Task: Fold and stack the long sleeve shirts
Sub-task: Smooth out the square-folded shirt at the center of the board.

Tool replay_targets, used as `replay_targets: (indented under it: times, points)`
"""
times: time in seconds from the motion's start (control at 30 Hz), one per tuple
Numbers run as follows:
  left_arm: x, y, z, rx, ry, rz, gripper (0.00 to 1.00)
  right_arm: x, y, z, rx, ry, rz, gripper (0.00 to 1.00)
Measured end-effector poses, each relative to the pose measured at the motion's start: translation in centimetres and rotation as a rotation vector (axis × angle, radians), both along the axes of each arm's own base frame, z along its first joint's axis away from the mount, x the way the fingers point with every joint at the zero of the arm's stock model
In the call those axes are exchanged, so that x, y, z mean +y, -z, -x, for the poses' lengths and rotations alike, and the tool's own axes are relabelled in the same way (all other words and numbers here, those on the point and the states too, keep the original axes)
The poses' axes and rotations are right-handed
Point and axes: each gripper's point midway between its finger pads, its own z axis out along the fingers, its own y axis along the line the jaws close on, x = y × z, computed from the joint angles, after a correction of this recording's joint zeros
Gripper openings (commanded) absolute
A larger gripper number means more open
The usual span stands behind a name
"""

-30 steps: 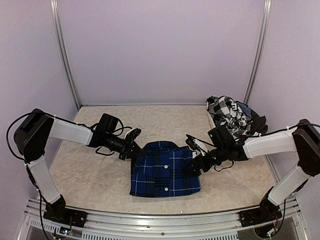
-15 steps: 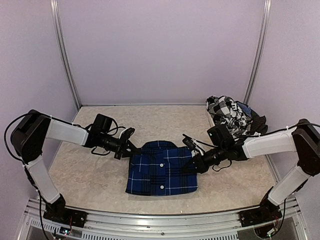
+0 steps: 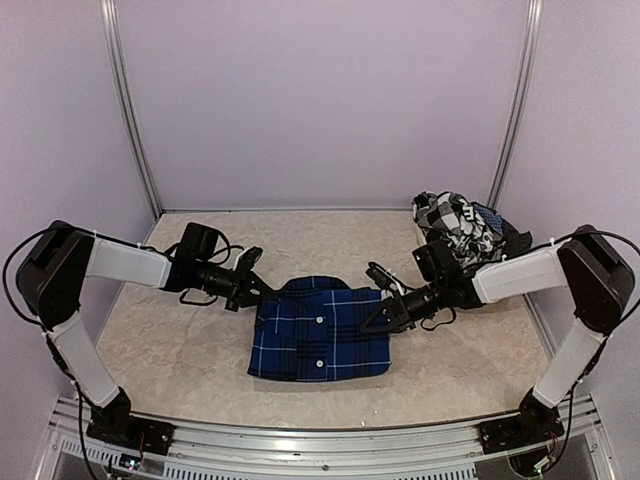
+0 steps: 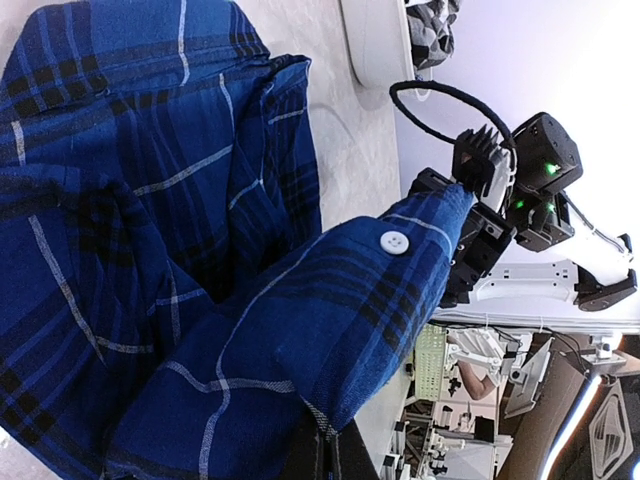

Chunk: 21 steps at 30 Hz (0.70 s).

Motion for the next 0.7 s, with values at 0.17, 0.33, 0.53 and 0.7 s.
replay_targets:
  times: [0.17,0.33,0.53,0.7]
  points:
    - [0.2,0.1,-1.1,-0.02,-0.036,-0.016,0.0,-0.1,1.0,-1.2,0.099,0.031,-0.031,0.02]
    - [0.6,1.0,-2.7,-0.033,-0.088,-0.049,0.0,-0.1,1.8,-3.2,0.151,0.056,-0.054,0.43]
    - [2.1,2.7,-4.8,-0.031,-0.175,-0.099,0.0,-0.3,2.4,-4.6,0.175,0.081,-0.067,0.67]
    - [3.0,2.9,-6.2,-0.041,-0.23,-0.104,0.0,0.0,1.7,-5.2,0.135,0.079,-0.094,0.71]
